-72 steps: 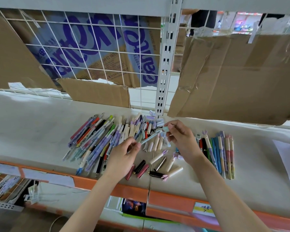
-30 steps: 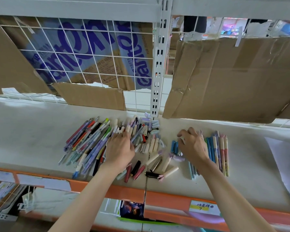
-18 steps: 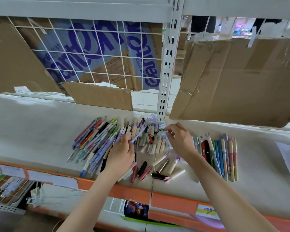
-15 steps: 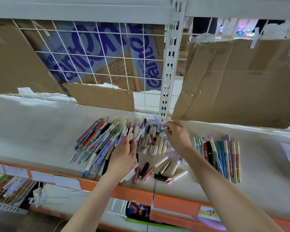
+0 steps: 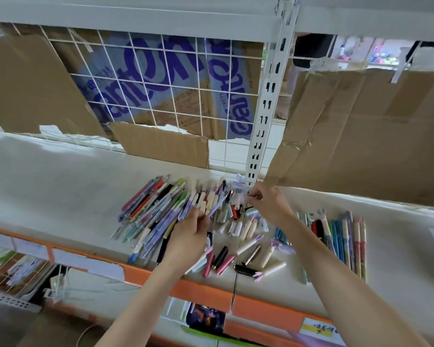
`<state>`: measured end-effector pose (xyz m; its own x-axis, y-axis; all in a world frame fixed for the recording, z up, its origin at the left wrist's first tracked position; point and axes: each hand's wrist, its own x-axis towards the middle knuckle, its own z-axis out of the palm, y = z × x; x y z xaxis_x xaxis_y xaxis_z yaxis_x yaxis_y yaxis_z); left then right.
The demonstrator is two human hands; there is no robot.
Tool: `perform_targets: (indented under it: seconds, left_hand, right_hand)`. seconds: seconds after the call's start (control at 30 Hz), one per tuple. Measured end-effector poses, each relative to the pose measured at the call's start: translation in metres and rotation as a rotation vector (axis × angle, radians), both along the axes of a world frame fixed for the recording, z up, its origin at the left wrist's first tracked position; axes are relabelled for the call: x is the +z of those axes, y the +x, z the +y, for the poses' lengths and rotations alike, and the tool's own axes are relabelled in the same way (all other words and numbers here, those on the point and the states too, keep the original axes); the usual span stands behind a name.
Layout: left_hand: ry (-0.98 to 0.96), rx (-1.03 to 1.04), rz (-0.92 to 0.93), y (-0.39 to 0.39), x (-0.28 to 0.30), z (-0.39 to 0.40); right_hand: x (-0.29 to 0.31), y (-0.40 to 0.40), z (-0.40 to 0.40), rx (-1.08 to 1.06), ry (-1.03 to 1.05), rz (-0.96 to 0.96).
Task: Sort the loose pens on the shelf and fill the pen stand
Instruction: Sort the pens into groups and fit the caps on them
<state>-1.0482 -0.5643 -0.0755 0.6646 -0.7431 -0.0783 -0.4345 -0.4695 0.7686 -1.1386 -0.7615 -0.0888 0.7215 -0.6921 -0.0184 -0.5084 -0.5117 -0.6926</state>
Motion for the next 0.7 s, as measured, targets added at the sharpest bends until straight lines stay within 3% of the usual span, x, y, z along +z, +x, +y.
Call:
perform_targets:
  seconds: [0.13,0.4,0.57,0.7]
  left_hand:
    - [0.024,-0.022,-0.005,0.000,-0.002,0.000]
    - [0.002,-0.002,-0.015,0.003,-0.005,0.003]
    - [-0.031,0.010,0.000,0.004,-0.006,0.007]
    - [-0.072,0.034,0.043,0.005,-0.005,0.006]
  right_hand:
    - [0.004,-0.008,0.005,-0.082,0.109,-0.143]
    - [0.007,-0.001,0.005,-0.098,0.182,-0.232]
    - [0.000,0.010,0.003,0.000,-0.110,0.060]
    - [0.005,0.031,-0.006,-0.061,-0.235,0.106]
